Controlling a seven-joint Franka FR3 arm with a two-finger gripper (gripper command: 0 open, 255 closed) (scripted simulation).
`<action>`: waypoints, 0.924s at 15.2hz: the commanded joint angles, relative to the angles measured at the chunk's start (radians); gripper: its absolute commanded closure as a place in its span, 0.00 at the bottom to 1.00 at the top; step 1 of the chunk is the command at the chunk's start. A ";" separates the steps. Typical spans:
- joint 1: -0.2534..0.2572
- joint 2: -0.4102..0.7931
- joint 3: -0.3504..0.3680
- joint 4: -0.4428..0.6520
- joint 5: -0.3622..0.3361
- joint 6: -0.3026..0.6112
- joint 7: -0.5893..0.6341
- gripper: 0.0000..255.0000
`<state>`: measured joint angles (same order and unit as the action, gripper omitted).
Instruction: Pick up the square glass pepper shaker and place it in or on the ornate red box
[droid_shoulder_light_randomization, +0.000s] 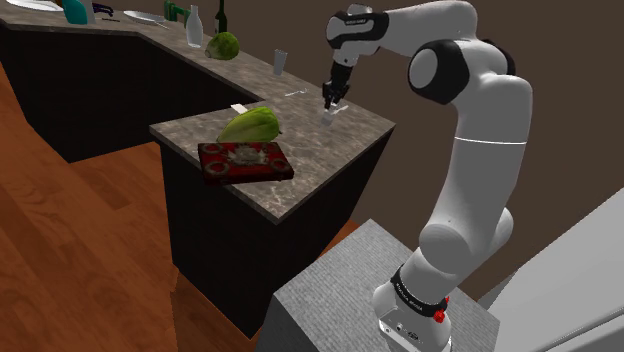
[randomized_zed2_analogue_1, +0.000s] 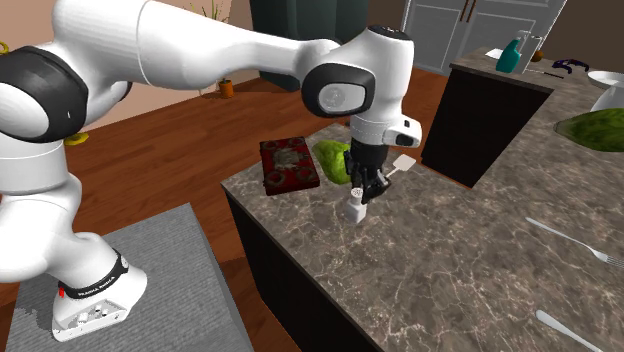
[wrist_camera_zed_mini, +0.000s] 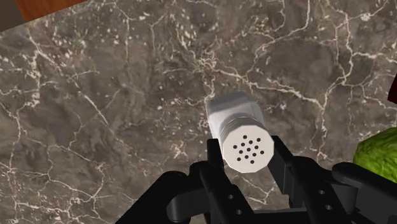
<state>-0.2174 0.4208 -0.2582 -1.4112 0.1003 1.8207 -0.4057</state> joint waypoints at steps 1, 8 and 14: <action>-0.001 0.000 0.000 0.027 -0.001 -0.027 0.002 1.00; 0.067 -0.076 0.018 -0.040 -0.025 -0.033 0.085 1.00; 0.161 -0.158 0.056 -0.132 -0.054 -0.020 0.217 1.00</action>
<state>-0.0728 0.2836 -0.2088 -1.5266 0.0523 1.8047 -0.2138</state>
